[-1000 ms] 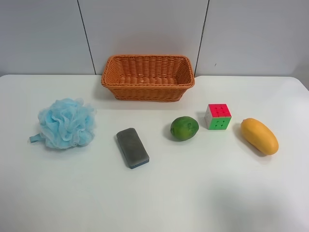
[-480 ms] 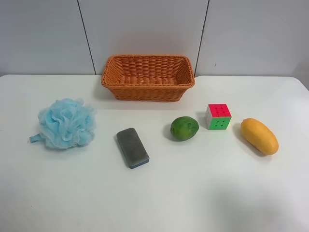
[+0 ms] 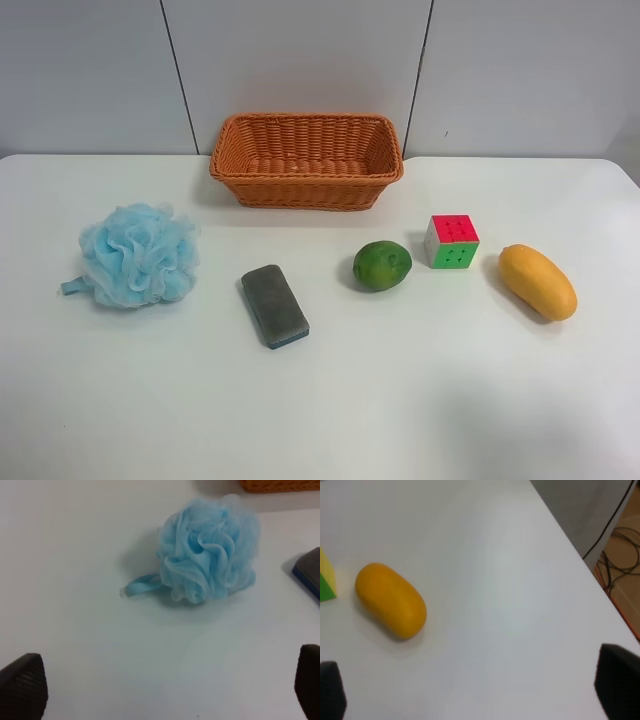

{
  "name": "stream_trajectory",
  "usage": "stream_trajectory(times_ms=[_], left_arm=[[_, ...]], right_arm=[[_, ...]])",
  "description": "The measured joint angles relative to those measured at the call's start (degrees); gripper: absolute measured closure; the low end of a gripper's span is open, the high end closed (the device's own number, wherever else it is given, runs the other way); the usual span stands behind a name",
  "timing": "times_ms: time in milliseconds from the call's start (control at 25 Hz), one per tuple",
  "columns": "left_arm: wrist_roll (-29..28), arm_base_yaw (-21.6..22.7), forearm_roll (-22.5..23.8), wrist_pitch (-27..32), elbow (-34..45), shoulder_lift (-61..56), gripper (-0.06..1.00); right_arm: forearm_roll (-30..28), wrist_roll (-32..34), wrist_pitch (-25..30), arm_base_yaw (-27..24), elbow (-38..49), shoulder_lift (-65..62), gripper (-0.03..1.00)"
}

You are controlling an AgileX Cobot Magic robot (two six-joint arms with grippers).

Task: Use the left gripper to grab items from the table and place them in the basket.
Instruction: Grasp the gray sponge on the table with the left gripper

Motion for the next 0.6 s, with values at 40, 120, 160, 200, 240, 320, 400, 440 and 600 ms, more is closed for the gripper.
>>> stream_trajectory(times_ms=[40, 120, 160, 200, 240, 320, 400, 440, 600], left_arm=[[-0.1, 0.4, 0.0, 0.4, -1.9, 2.9, -0.05], [-0.1, 1.2, -0.1, 1.2, -6.5, 10.1, -0.05], [-0.1, 1.3, -0.1, 1.4, -8.7, 13.6, -0.05], [-0.1, 1.1, -0.3, 1.5, -10.4, 16.3, -0.05], [-0.1, 0.6, -0.4, 1.5, -12.4, 19.4, -0.05], [-1.1, -0.9, -0.5, 1.4, -15.7, 24.6, -0.05], [-1.9, -2.7, -0.5, 1.3, -18.7, 29.8, -0.05], [-2.4, -3.7, -0.5, 1.3, -20.0, 32.2, -0.05], [-6.9, -9.1, 0.2, 0.1, -22.5, 40.0, -0.05]], right_arm=[[0.0, 0.0, 0.0, 0.0, 0.0, 0.0, -0.02], [0.0, 0.0, 0.0, 0.0, 0.0, 0.0, -0.02], [0.0, 0.0, 0.0, 0.0, 0.0, 0.0, -0.02], [0.0, 0.0, 0.0, 0.0, 0.0, 0.0, -0.02], [0.0, 0.0, 0.0, 0.0, 0.0, 0.0, -0.02], [0.0, 0.0, 0.0, 0.0, 0.0, 0.0, -0.02], [0.0, 0.0, 0.0, 0.0, 0.0, 0.0, -0.02], [0.0, 0.0, 0.0, 0.0, 0.0, 0.0, -0.02], [0.0, 0.0, 0.0, 0.0, 0.0, 0.0, -0.02]])
